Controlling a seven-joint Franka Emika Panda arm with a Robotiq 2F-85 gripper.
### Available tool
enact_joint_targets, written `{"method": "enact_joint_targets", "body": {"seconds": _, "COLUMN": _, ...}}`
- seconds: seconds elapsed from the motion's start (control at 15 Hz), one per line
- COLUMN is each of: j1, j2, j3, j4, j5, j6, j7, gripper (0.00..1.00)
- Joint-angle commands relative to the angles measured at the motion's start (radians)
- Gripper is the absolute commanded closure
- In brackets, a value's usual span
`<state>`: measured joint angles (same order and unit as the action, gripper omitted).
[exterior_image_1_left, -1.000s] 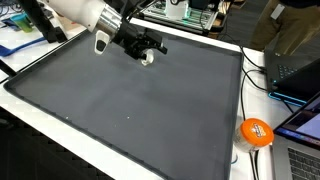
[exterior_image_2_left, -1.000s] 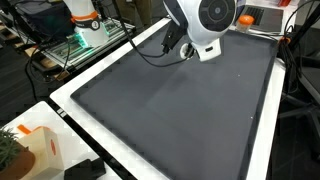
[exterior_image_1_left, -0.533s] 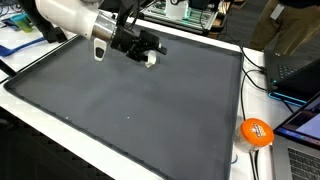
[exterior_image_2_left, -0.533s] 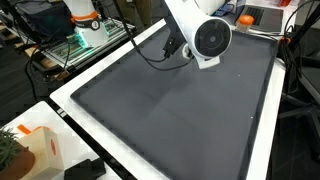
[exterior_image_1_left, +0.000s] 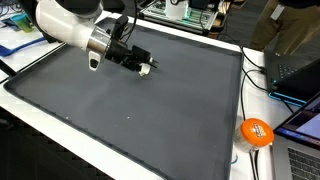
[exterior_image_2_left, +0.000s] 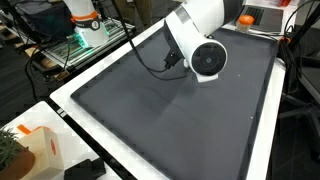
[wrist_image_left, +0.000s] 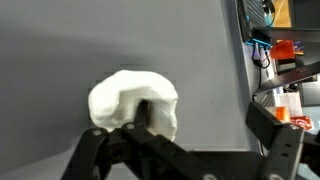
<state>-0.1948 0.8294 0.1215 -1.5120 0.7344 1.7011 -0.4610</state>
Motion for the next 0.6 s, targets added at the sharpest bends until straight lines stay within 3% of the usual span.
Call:
{"method": "enact_joint_targets", "body": {"seconds": 0.0, "j1": 0.032, "j2": 0.019, "j3": -0.037, "j4": 0.025, "j5": -0.034, "j6": 0.057, "j7": 0.038, "gripper": 0.0}}
{"method": "enact_joint_targets", "body": {"seconds": 0.27, "j1": 0.058, "j2": -0.02, "j3": -0.074, "j4": 0.012, "j5": -0.101, "j6": 0.146, "j7": 0.062, "gripper": 0.0}}
{"method": "enact_joint_targets", "body": {"seconds": 0.53, "j1": 0.087, "j2": -0.095, "j3": -0.088, "j4": -0.047, "j5": -0.25, "j6": 0.199, "j7": 0.097, "gripper": 0.0}}
